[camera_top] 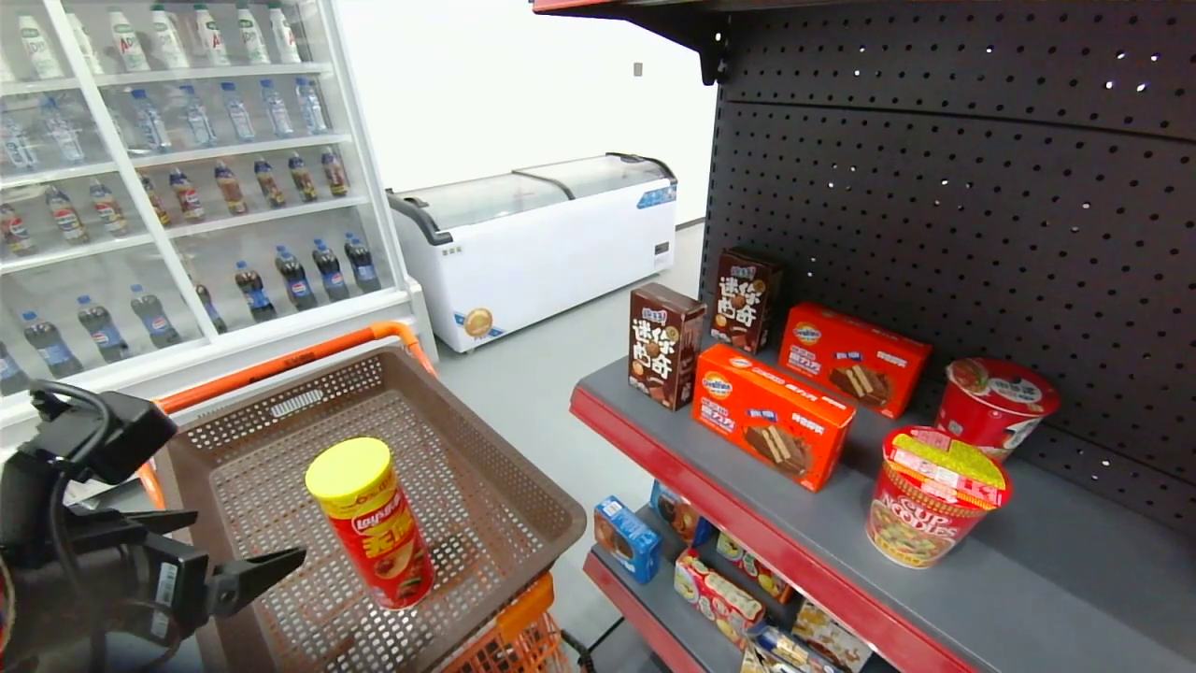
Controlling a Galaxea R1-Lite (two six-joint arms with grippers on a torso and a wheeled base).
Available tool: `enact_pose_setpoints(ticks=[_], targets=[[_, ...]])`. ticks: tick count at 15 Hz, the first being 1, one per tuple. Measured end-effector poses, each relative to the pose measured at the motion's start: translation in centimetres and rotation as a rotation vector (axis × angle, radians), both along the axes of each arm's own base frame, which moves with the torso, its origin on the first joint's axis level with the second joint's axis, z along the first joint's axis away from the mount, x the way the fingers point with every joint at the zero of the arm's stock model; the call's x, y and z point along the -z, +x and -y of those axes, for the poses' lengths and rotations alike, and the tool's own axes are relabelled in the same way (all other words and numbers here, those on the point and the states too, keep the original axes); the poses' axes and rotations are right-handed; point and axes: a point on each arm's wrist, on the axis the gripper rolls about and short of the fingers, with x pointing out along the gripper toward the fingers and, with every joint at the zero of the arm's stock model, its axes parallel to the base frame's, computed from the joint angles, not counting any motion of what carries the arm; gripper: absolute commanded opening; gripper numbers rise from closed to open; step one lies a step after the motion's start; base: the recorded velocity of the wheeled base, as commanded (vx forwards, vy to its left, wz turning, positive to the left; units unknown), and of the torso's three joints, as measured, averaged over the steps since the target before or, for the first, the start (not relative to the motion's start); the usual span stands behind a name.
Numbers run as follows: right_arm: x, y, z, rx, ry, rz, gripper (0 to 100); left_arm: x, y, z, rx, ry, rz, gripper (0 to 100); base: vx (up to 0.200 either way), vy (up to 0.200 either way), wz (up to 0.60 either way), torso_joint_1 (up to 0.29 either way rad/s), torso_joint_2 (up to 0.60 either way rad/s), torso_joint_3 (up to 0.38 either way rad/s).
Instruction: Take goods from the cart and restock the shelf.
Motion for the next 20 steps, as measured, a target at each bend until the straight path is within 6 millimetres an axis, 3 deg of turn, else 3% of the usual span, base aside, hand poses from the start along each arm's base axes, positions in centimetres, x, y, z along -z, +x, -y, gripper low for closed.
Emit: enact_pose_setpoints(ticks=[4, 10, 13, 20], targets=[[0.0, 0.0, 0.0, 0.000, 0.000, 0.000, 100, 3.5, 2.2, 0.0, 0.001, -0.001, 0.018, 100, 0.000, 0.000, 0.00, 0.000, 0.00, 0.000], [0.0, 0.0, 0.0, 0.000, 0.000, 0.000, 100, 6.2, 6.0, 0.0, 0.005, 0.001, 0.149, 100, 0.000, 0.000, 0.00, 0.000, 0.00, 0.000], [0.0, 0.0, 0.0, 0.000, 0.000, 0.000, 100, 8.4, 6.3, 0.4, 0.020, 0.000, 0.161, 100, 0.000, 0.000, 0.00, 0.000, 0.00, 0.000], [0.0, 0.0, 0.0, 0.000, 0.000, 0.000, 100, 11.3, 8.0, 0.7, 0.030, -0.001, 0.131, 100, 0.000, 0.000, 0.00, 0.000, 0.00, 0.000]])
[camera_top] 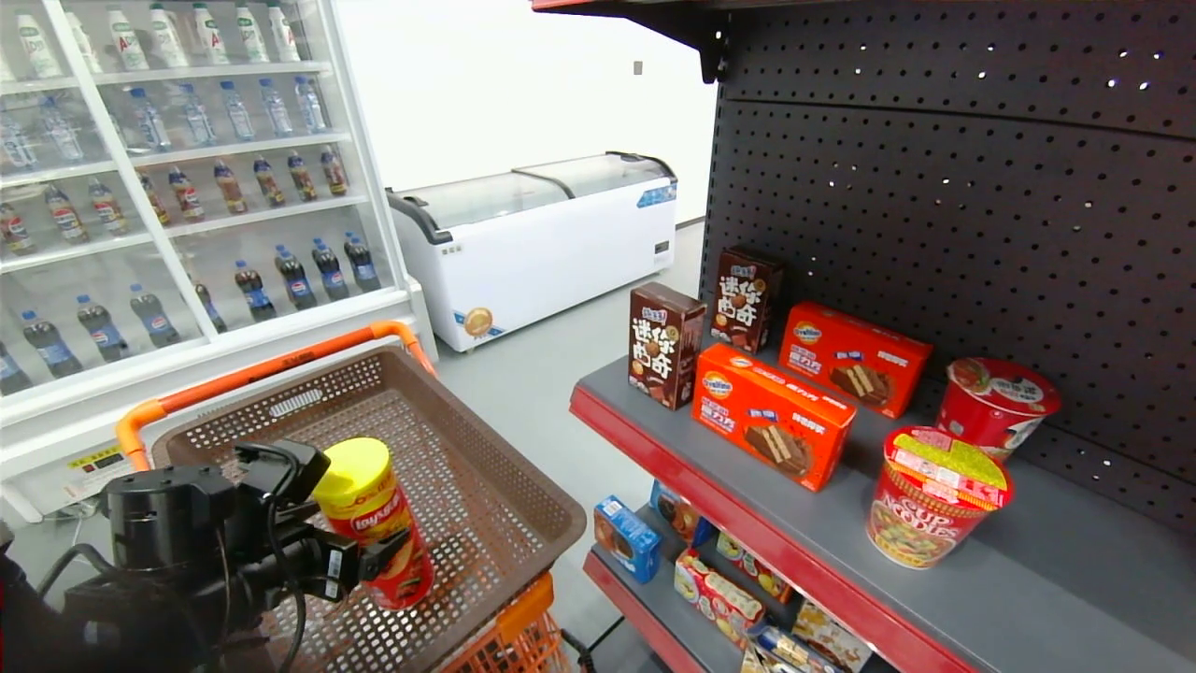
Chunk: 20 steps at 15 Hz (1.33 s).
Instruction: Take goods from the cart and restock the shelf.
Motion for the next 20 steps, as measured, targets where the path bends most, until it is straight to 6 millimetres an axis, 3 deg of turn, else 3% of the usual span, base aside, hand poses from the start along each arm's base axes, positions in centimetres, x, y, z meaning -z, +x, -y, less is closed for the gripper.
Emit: enact_pose_setpoints(ticks=[6, 7, 14, 17, 20], targets=[[0.0, 0.0, 0.0, 0.000, 0.000, 0.000, 100, 1.6, 1.6, 0.3, 0.011, 0.012, -0.030, 100, 0.000, 0.000, 0.00, 0.000, 0.00, 0.000], [0.0, 0.0, 0.0, 0.000, 0.000, 0.001, 100, 1.8, 1.8, 0.4, 0.014, 0.014, -0.035, 0, 0.000, 0.000, 0.00, 0.000, 0.00, 0.000], [0.0, 0.0, 0.0, 0.000, -0.001, 0.001, 100, 1.3, 3.3, 0.4, -0.015, 0.036, 0.006, 0, 0.000, 0.000, 0.00, 0.000, 0.00, 0.000], [0.0, 0.0, 0.0, 0.000, 0.000, 0.001, 100, -0.7, 3.1, 0.3, -0.025, 0.030, 0.065, 0, 0.000, 0.000, 0.00, 0.000, 0.00, 0.000], [0.0, 0.0, 0.0, 0.000, 0.000, 0.000, 100, -4.0, 2.0, 0.2, -0.039, 0.009, 0.092, 0, 0.000, 0.000, 0.00, 0.000, 0.00, 0.000]])
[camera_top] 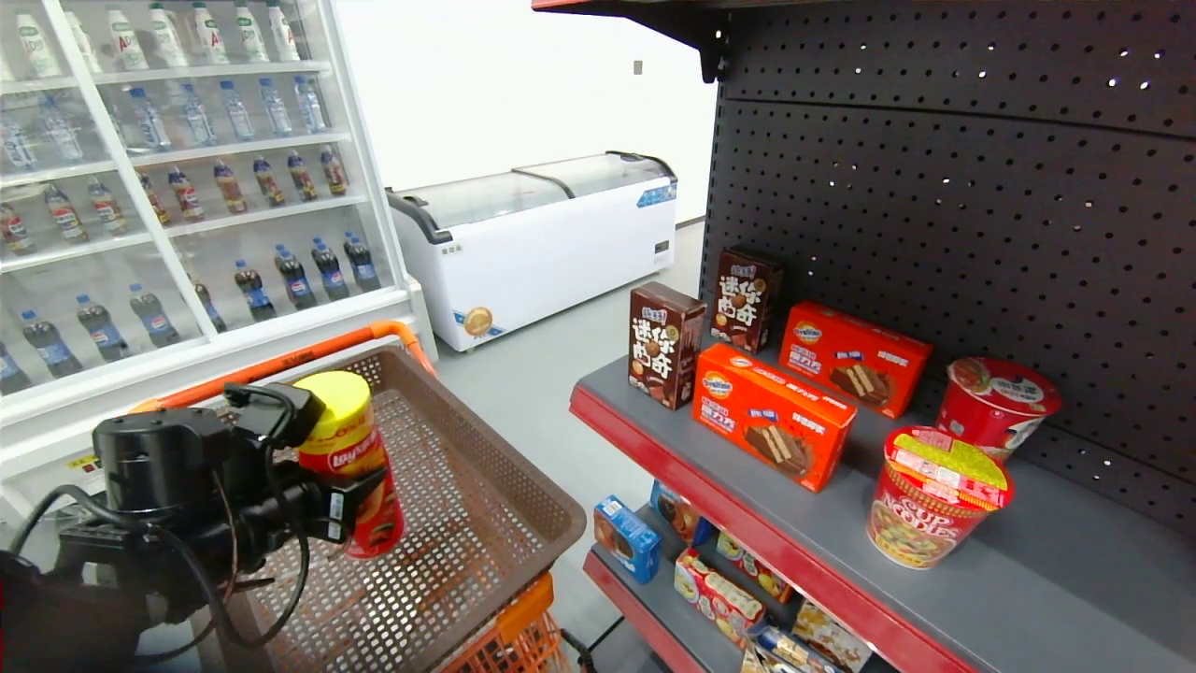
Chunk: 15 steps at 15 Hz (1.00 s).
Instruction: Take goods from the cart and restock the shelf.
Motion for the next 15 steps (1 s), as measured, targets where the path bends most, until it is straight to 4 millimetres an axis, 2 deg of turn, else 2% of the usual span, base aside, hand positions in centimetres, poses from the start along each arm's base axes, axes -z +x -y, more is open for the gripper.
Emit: enact_pose_setpoints(ticks=[3, 5, 8, 11, 15], targets=[[0.0, 0.0, 0.0, 0.000, 0.000, 0.000, 100, -3.5, -2.7, -0.2, -0.020, -0.033, -0.008, 0, 0.000, 0.000, 0.00, 0.000, 0.00, 0.000], [0.0, 0.0, 0.0, 0.000, 0.000, 0.000, 100, -5.7, -5.2, -0.7, -0.053, -0.054, -0.002, 0, 0.000, 0.000, 0.00, 0.000, 0.00, 0.000], [0.0, 0.0, 0.0, 0.000, 0.000, 0.000, 100, -7.8, -9.8, -1.5, -0.111, -0.066, -0.003, 0, 0.000, 0.000, 0.00, 0.000, 0.00, 0.000], [0.0, 0.0, 0.0, 0.000, 0.000, 0.000, 100, -8.6, -14.9, -1.6, -0.137, -0.069, -0.002, 0, 0.000, 0.000, 0.00, 0.000, 0.00, 0.000], [0.0, 0.0, 0.0, 0.000, 0.000, 0.000, 100, -8.5, -20.1, -1.1, -0.111, -0.075, 0.116, 0, 0.000, 0.000, 0.00, 0.000, 0.00, 0.000]])
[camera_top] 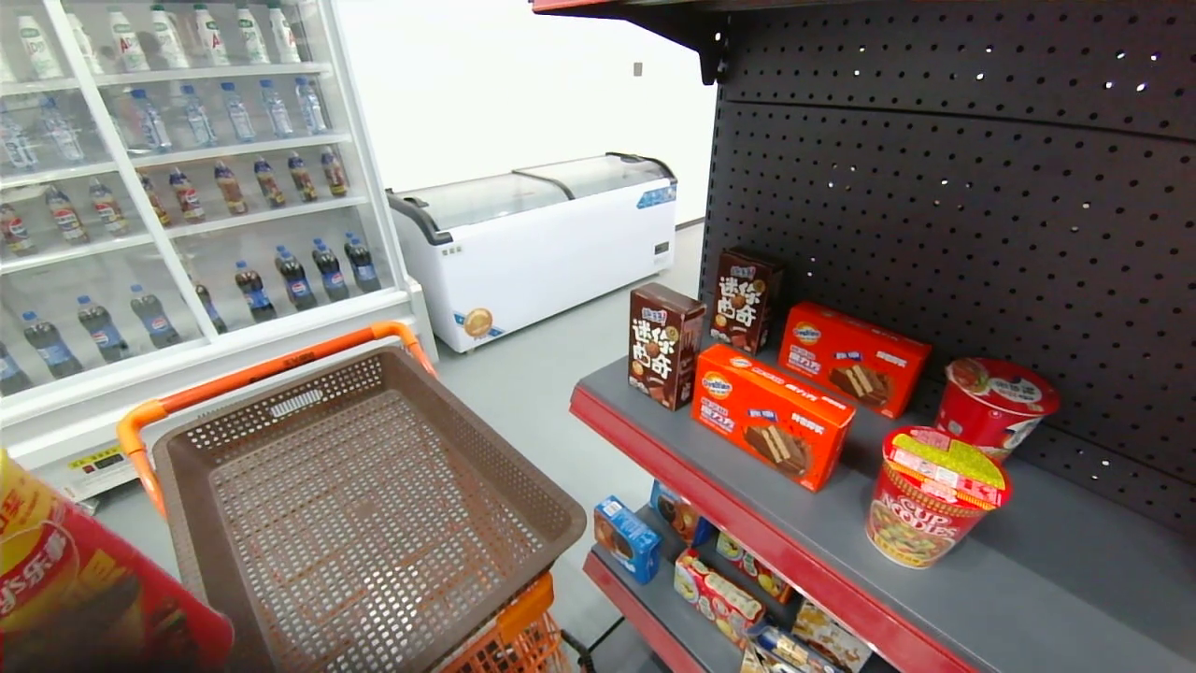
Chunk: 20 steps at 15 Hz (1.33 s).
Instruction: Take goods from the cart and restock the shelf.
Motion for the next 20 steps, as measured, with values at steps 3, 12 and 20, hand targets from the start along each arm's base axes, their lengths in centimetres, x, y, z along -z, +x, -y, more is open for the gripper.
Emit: enact_pose_setpoints(ticks=[3, 12, 20], targets=[[0.0, 0.0, 0.0, 0.000, 0.000, 0.000, 100, 0.1, -2.5, 0.2, -0.004, 0.006, 0.112, 0, 0.000, 0.000, 0.00, 0.000, 0.00, 0.000], [0.0, 0.0, 0.0, 0.000, -0.001, 0.000, 100, 3.9, -7.0, 0.5, -0.007, 0.031, 0.269, 0, 0.000, 0.000, 0.00, 0.000, 0.00, 0.000], [0.0, 0.0, 0.0, -0.003, 0.000, 0.000, 100, 5.5, -8.6, 0.6, -0.013, 0.026, 0.273, 0, 0.000, 0.000, -0.37, 0.001, 0.00, 0.002]])
